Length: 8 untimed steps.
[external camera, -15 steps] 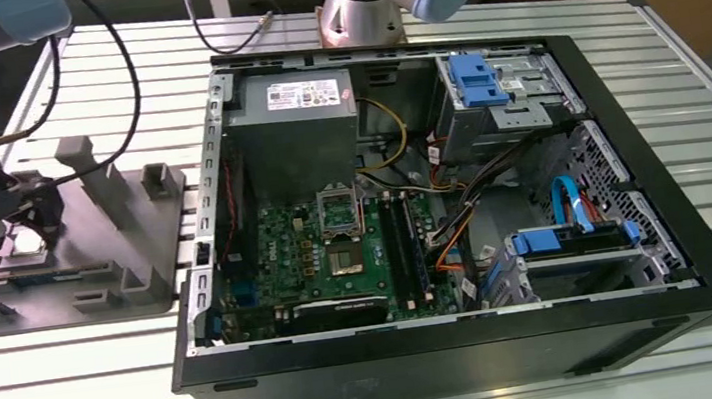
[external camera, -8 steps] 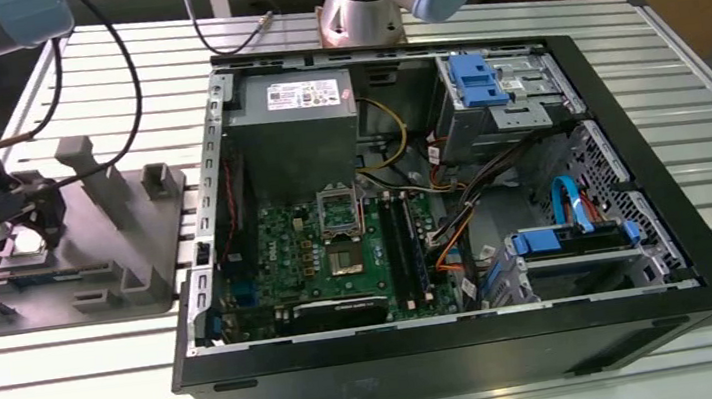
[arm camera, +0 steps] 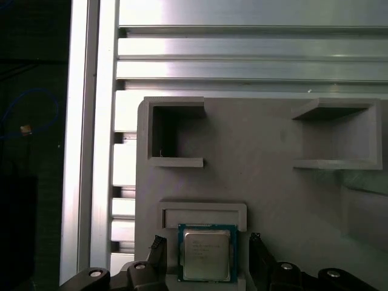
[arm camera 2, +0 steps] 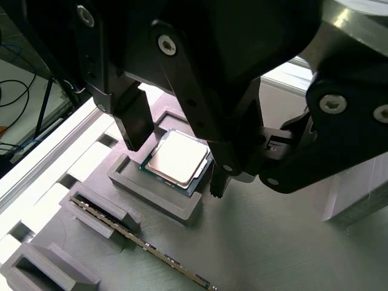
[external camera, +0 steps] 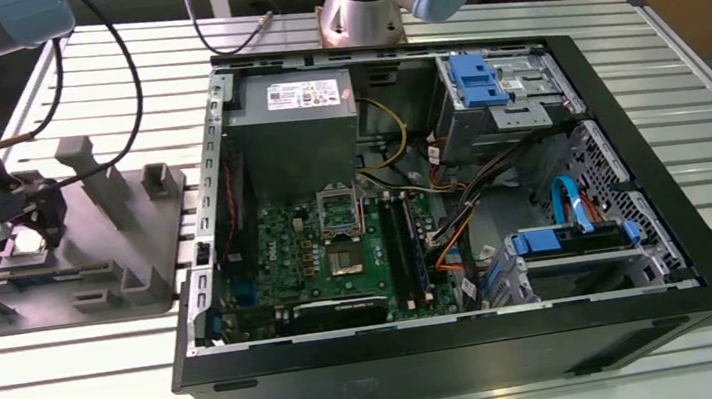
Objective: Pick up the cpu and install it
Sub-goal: 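Pick up the cpu and move it towards the insertion slot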
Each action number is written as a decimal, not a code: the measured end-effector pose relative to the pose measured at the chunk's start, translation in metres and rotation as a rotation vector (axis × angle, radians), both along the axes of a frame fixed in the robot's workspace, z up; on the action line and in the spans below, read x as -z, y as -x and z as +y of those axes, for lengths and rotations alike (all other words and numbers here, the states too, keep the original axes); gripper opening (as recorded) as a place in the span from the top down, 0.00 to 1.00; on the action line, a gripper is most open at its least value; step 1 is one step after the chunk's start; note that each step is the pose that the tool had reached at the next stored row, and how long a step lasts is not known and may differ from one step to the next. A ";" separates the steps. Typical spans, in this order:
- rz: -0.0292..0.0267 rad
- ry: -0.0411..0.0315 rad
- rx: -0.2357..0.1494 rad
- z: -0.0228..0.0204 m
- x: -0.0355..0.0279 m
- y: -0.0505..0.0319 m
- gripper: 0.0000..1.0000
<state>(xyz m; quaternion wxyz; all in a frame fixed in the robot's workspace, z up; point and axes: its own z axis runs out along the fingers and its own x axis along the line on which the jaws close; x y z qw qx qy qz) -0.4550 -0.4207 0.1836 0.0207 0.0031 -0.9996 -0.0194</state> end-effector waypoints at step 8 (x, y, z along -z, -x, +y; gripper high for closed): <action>0.0000 0.0001 0.000 0.0000 0.0000 -0.0003 0.44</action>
